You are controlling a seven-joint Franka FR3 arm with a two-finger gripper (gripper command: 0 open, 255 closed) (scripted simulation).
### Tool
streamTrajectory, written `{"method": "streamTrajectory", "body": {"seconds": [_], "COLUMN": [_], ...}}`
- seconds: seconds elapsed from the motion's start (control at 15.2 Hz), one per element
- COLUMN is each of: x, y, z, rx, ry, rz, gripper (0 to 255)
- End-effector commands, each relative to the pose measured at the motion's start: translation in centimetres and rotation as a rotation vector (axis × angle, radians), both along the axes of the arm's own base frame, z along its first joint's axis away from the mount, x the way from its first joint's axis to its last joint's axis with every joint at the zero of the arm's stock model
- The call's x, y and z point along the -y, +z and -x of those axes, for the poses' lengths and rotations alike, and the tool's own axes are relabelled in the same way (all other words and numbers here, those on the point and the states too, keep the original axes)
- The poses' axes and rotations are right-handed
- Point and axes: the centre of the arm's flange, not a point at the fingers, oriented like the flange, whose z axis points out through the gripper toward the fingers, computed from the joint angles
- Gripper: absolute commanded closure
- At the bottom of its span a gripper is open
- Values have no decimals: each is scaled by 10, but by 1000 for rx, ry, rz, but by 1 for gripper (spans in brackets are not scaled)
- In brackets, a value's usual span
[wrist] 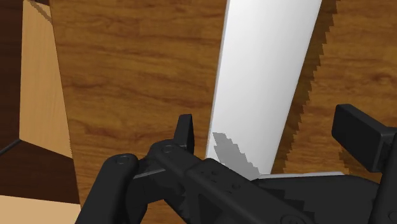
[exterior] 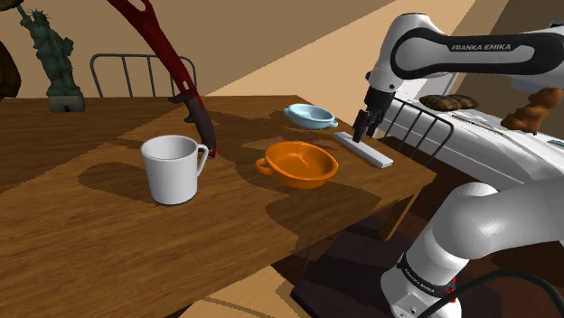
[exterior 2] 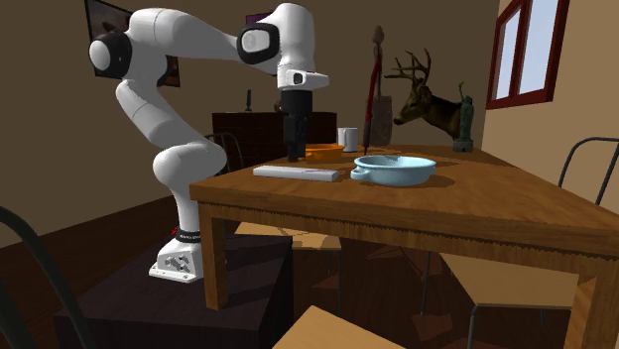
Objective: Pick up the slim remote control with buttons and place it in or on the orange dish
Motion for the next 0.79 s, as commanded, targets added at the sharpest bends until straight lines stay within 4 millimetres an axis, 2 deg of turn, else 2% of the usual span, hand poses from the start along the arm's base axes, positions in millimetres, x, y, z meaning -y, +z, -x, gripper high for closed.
{"method": "streamTrajectory", "body": {"seconds": [0.0,0.26,0.73], "x": [1,2,2], "y": [-11,-30,-30], "z": [1,1,1], "rx": [-1,-1,-1], "ry": [-3,-3,-3], "rz": [1,1,1], "gripper": [0,0,0]}}
